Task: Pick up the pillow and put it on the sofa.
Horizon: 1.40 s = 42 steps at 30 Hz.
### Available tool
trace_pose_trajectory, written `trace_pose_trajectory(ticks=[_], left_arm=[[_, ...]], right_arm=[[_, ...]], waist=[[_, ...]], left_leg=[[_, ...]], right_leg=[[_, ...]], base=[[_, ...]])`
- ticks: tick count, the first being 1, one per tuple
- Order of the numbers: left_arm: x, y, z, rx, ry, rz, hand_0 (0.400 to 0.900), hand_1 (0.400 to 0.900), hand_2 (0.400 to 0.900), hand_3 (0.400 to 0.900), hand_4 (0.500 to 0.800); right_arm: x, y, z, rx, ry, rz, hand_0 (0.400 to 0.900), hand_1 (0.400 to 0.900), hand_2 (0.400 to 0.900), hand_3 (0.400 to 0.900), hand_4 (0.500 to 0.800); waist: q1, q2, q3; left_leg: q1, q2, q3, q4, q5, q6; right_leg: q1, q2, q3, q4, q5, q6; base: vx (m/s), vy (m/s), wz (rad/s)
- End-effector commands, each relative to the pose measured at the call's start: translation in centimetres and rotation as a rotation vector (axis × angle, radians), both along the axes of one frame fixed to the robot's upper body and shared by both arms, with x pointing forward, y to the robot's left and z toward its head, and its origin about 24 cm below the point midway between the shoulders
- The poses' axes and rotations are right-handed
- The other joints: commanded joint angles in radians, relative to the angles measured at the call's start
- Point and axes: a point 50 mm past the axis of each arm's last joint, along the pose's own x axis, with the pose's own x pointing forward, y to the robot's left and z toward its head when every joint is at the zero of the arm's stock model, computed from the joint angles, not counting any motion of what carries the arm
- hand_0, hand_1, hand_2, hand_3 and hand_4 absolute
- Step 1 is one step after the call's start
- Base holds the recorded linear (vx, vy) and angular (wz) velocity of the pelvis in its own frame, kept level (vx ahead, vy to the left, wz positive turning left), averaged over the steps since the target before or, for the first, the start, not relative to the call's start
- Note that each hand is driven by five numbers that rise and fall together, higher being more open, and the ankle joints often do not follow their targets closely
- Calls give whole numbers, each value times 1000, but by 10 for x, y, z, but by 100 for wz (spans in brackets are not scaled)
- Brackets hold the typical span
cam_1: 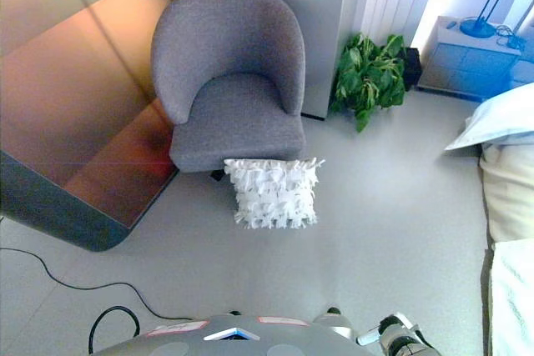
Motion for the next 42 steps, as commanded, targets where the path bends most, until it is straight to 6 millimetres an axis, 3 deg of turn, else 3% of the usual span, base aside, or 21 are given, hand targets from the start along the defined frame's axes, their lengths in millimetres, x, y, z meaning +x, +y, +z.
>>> trace_pose_trajectory(ticks=[1, 8, 28, 35, 37, 39, 40, 42], left_arm=[[23, 21, 7, 41, -22, 36, 900, 900, 900, 900, 800], [26, 17, 6, 8, -32, 8, 900, 900, 900, 900, 800], [32, 11, 5, 23, -50, -17, 900, 900, 900, 900, 800], [35, 17, 8, 57, -50, 39, 900, 900, 900, 900, 800], [30, 16, 7, 61, -44, 99, 900, 900, 900, 900, 800], [25, 7, 4, 30, -54, 143, 900, 900, 900, 900, 800], [24, 2, 2, 13, -56, 159, 900, 900, 900, 900, 800], [20, -6, 0, -16, -48, 171, 900, 900, 900, 900, 800]], right_arm=[[22, 1, 2, -47, -9, 30, 900, 900, 900, 900, 800], [11, -1, 2, -53, 45, 44, 900, 900, 900, 900, 800], [19, 13, 0, -34, 31, 45, 900, 900, 900, 900, 800], [23, 9, 1, -39, 9, -7, 900, 900, 900, 900, 800], [27, 4, 3, -53, 4, 34, 900, 900, 900, 900, 800], [33, 4, 5, -72, 6, 95, 900, 900, 900, 900, 800], [34, 5, 5, -81, 4, 104, 900, 900, 900, 900, 800], [35, 5, 6, -102, 4, 109, 900, 900, 900, 900, 800]], waist=[[9, -46, 49], [10, -40, 46], [3, -47, 65], [-27, -50, 100], [-32, -73, 124], [1, -79, 170], [15, -73, 186], [29, -41, 205]], left_leg=[[25, -24, 16, -6, -84, 47], [26, -25, 14, -6, -84, 45], [22, -16, 15, -6, -74, 47], [-4, 24, -10, 74, -75, 49], [-60, 33, -30, 269, -88, 48], [-222, 13, -104, 490, 3, 47], [-279, 5, -113, 489, 40, 45], [-307, 36, -90, 384, 106, 22]], right_leg=[[19, -36, -17, 15, -35, 33], [24, -41, -29, 14, -36, 34], [4, -39, -23, 57, -53, 27], [-77, 3, 46, 183, -112, -14], [-102, 19, 61, 210, -121, -54], [-89, 37, 77, 214, -128, -88], [-81, 42, 84, 217, -133, -93], [-54, 56, 77, 228, -163, -90]], base=[[0, 0, 0], [0, 0, 0], [6, -24, -1], [-14, -155, -14], [31, -198, -40], [76, -126, -67], [139, 11, -50], [255, 125, -15]])
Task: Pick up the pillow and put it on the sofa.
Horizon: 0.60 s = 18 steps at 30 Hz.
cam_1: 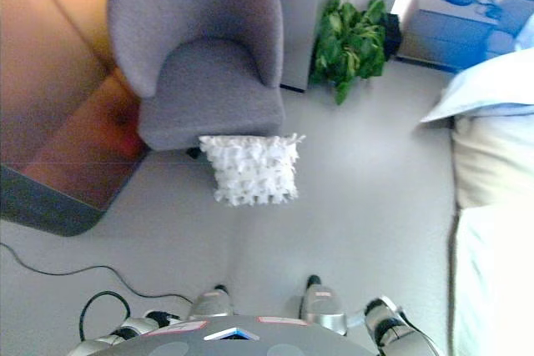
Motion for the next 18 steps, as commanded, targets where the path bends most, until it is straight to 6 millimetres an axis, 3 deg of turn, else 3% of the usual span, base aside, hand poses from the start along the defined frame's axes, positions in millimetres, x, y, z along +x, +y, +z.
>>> trace_pose_trajectory(ticks=[1, 4, 6, 8, 10, 13, 17, 18], left_arm=[[-8, -19, -5, -63, 14, 36, 900, 900, 900, 900, 800], [-18, -21, -7, -70, 48, 29, 900, 900, 900, 900, 800], [-25, -24, -8, -69, 64, 34, 900, 900, 900, 900, 800], [-29, -27, -9, -70, 73, 51, 900, 900, 900, 900, 800], [-36, -27, -9, -68, 84, 84, 900, 900, 900, 900, 800], [-35, -20, -8, -48, 67, 100, 900, 900, 900, 900, 800], [-16, -10, -4, -26, 48, 48, 900, 900, 900, 900, 800], [-10, -10, -3, -29, 52, 34, 900, 900, 900, 900, 800]], right_arm=[[-4, -24, 7, -136, 36, 24, 900, 900, 900, 900, 800], [-3, -23, 7, -140, 28, -8, 900, 900, 900, 900, 800], [-4, -22, 7, -147, 27, -11, 900, 900, 900, 900, 800], [-5, -21, 7, -154, 27, -10, 900, 900, 900, 900, 800], [-3, -17, 6, -157, 27, 3, 900, 900, 900, 900, 800], [-1, -8, 4, -141, 25, 13, 900, 900, 900, 900, 800], [6, 5, 3, -122, -6, -3, 900, 900, 900, 900, 800], [8, 8, 3, -121, -14, -3, 900, 900, 900, 900, 800]], waist=[[16, 71, 47], [56, 89, 50], [73, 87, 42], [82, 95, 26], [97, 98, 3], [120, 98, -21], [129, 85, -49], [131, 77, -56]], left_leg=[[-63, 25, 51, -216, 165, 31], [-101, 54, 60, -463, 239, 4], [-132, 61, 69, -519, 234, -2], [-159, 62, 104, -522, 208, -2], [-147, 44, 79, -522, 171, 10], [-128, 31, 49, -472, 184, 20], [-167, -8, 39, -295, 109, 68], [-170, -26, 41, -277, 86, 87]], right_leg=[[128, 69, -41, -29, -71, -12], [227, 68, -29, -70, -109, 3], [285, 54, -24, -85, -149, 8], [329, 37, -24, -83, -191, 18], [358, 10, -10, -77, -209, 38], [400, -27, 12, -35, -239, 64], [404, -94, -18, 31, -213, 93], [401, -116, -23, 49, -176, 97]], base=[[398, 178, -1], [460, 136, -15], [477, 141, -30], [454, 190, -30], [525, 237, -46], [516, 240, -26], [420, 199, 21], [329, 172, 22]])
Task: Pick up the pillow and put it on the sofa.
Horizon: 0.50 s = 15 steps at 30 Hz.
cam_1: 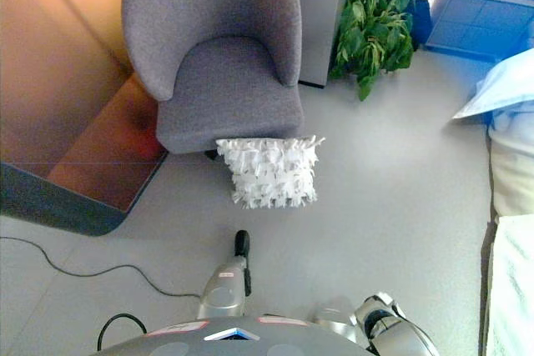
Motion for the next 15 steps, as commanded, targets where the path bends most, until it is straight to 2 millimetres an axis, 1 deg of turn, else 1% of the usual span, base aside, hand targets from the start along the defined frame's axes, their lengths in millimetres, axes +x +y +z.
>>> trace_pose_trajectory(ticks=[1, 2, 3, 4, 5, 6, 7, 8, 10, 11, 12, 13, 14, 15], left_arm=[[22, 25, 7, 72, -17, -50, 900, 900, 900, 900, 800], [25, 25, 8, 73, -19, -62, 900, 900, 900, 900, 800], [29, 26, 9, 74, -24, -86, 900, 900, 900, 900, 800], [31, 27, 9, 75, -25, -95, 900, 900, 900, 900, 800], [33, 29, 10, 77, -25, -111, 900, 900, 900, 900, 800], [35, 30, 10, 82, -22, -130, 900, 900, 900, 900, 800], [36, 30, 11, 85, -22, -135, 900, 900, 900, 900, 800], [41, 30, 11, 91, -27, -140, 900, 900, 900, 900, 800], [49, 28, 13, 99, -47, -132, 900, 900, 900, 900, 800], [58, 27, 14, 102, -75, -118, 900, 900, 900, 900, 800], [70, 27, 16, 105, -118, -103, 900, 900, 900, 900, 800], [79, 27, 19, 106, -157, -92, 900, 900, 900, 900, 800], [87, 26, 20, 106, -187, -83, 900, 900, 900, 900, 800], [94, 25, 22, 104, -220, -72, 900, 900, 900, 900, 800]], right_arm=[[4, 0, 2, -52, -41, -25, 900, 900, 900, 900, 800], [6, 1, 3, -59, -52, -36, 900, 900, 900, 900, 800], [8, 2, 4, -70, -66, -58, 900, 900, 900, 900, 800], [8, 2, 4, -74, -69, -65, 900, 900, 900, 900, 800], [7, 2, 4, -77, -75, -78, 900, 900, 900, 900, 800], [6, 1, 4, -91, -84, -90, 900, 900, 900, 900, 800], [6, 0, 4, -105, -90, -87, 900, 900, 900, 900, 800], [8, 1, 5, -129, -106, -68, 900, 900, 900, 900, 800], [18, 2, 8, -152, -136, -33, 900, 900, 900, 900, 800], [30, 3, 11, -164, -167, -4, 900, 900, 900, 900, 800], [47, 5, 17, -182, -222, 31, 900, 900, 900, 900, 800], [62, 6, 22, -203, -280, 63, 900, 900, 900, 900, 800], [75, 7, 28, -231, -340, 99, 900, 900, 900, 900, 800], [90, 9, 36, -266, -408, 136, 900, 900, 900, 900, 800]], waist=[[21, -19, -61], [22, -22, -63], [18, -26, -66], [17, -20, -70], [8, -19, -70], [-5, -13, -70], [-11, -5, -72], [-25, 1, -67], [-44, 3, -48], [-58, 10, -22], [-70, 20, 14], [-80, 20, 45], [-92, 14, 71], [-101, 9, 95]], left_leg=[[-134, -25, -23, 164, -119, 37], [-132, -40, -27, 167, -132, 50], [-120, -72, -30, 165, -162, 81], [-114, -79, -34, 159, -167, 92], [-102, -99, -37, 153, -178, 110], [-88, -113, -37, 147, -187, 122], [-81, -113, -33, 145, -191, 126], [-67, -117, -22, 144, -203, 133], [-56, -123, -10, 151, -213, 129], [-47, -120, -5, 152, -218, 121], [-41, -112, -2, 154, -225, 110], [-46, -107, 6, 168, -242, 103], [-40, -110, 1, 178, -280, 93], [-51, -107, 2, 195, -310, 90]], right_leg=[[55, -178, -106, 117, 143, 66], [44, -192, -101, 138, 174, 67], [8, -227, -85, 218, 240, 66], [-16, -230, -72, 251, 272, 63], [-53, -233, -54, 311, 293, 60], [-97, -219, -37, 356, 304, 53], [-125, -205, -31, 365, 308, 46], [-182, -187, -38, 358, 290, 33], [-262, -169, -49, 311, 254, 23], [-349, -157, -61, 248, 248, 20], [-453, -161, -72, 214, 274, 20], [-523, -173, -74, 181, 317, 25], [-581, -190, -64, 146, 360, 40], [-635, -203, -52, 115, 411, 55]], base=[[301, 170, 20], [328, 208, 20], [251, 178, 15], [272, 196, 20], [234, 157, 20], [248, 145, 17], [238, 95, 8], [176, 11, -2], [43, -80, -8], [-185, -155, -14], [-247, -183, -8], [-226, -252, 9], [-171, -270, 26], [-106, -287, 37]])
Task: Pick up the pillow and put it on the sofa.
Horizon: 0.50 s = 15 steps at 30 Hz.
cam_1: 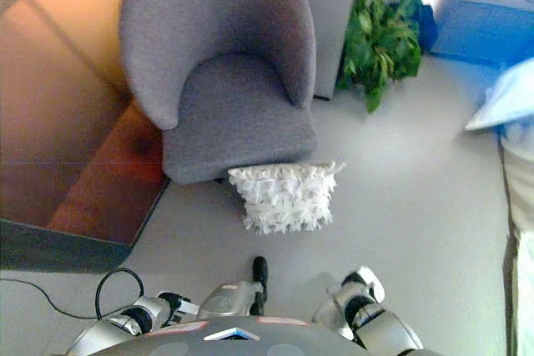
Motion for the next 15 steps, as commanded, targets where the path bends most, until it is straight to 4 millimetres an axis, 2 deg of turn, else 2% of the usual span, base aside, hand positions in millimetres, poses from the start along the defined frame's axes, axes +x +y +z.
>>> trace_pose_trajectory(ticks=[1, 2, 5, 7, 8, 10, 12, 15], left_arm=[[28, 3, 8, 6, -118, 92, 900, 900, 900, 900, 800], [28, 0, 7, 4, -131, 113, 900, 900, 900, 900, 800], [21, -9, 3, -1, -128, 122, 900, 900, 900, 900, 800], [20, -12, 2, -9, -118, 93, 900, 900, 900, 900, 800], [20, -12, 2, -11, -114, 71, 900, 900, 900, 900, 800], [16, -1, 3, 2, -113, 62, 900, 900, 900, 900, 800], [12, 17, 7, 22, -122, 81, 900, 900, 900, 900, 800], [12, 28, 10, 34, -124, 97, 900, 900, 900, 900, 800]], right_arm=[[37, -28, 26, -250, -177, 70, 900, 900, 900, 900, 800], [47, -27, 32, -289, -230, 106, 900, 900, 900, 900, 800], [62, -26, 45, -352, -316, 141, 900, 900, 900, 900, 800], [82, -23, 59, -385, -404, 162, 900, 900, 900, 900, 800], [102, -19, 75, -408, -468, 177, 900, 900, 900, 900, 800], [127, -36, 101, -426, -556, 228, 900, 900, 900, 900, 800], [142, -68, 129, -449, -670, 298, 900, 900, 900, 900, 800], [157, -87, 155, -468, -752, 354, 900, 900, 900, 900, 800]], waist=[[-19, -33, 137], [-22, -45, 145], [1, -58, 143], [20, -59, 152], [32, -57, 160], [42, -64, 173], [39, -80, 196], [45, -83, 216]], left_leg=[[-65, 8, -30, 220, -206, -16], [-86, 20, -14, 268, -218, -7], [-105, 39, -50, 324, -221, -31], [-113, 55, -68, 339, -216, -48], [-116, 61, -84, 345, -214, -59], [-128, 73, -98, 360, -224, -71], [-148, 98, -111, 371, -219, -83], [-165, 111, -132, 378, -210, -94]], right_leg=[[-137, -52, 37, -129, 301, 8], [-119, -53, 35, -145, 283, 3], [-67, -70, -5, -103, 247, 11], [-58, -84, -31, -84, 236, 13], [-62, -94, -42, -70, 229, 16], [-77, -95, -51, -44, 209, 17], [-110, -87, -56, -2, 192, 20], [-132, -87, -61, 32, 175, 25]], base=[[-122, -247, 40], [11, -251, 41], [123, -236, 35], [121, -190, 23], [72, -170, 25], [13, -184, 17], [-24, -198, 8], [15, -103, 12]])
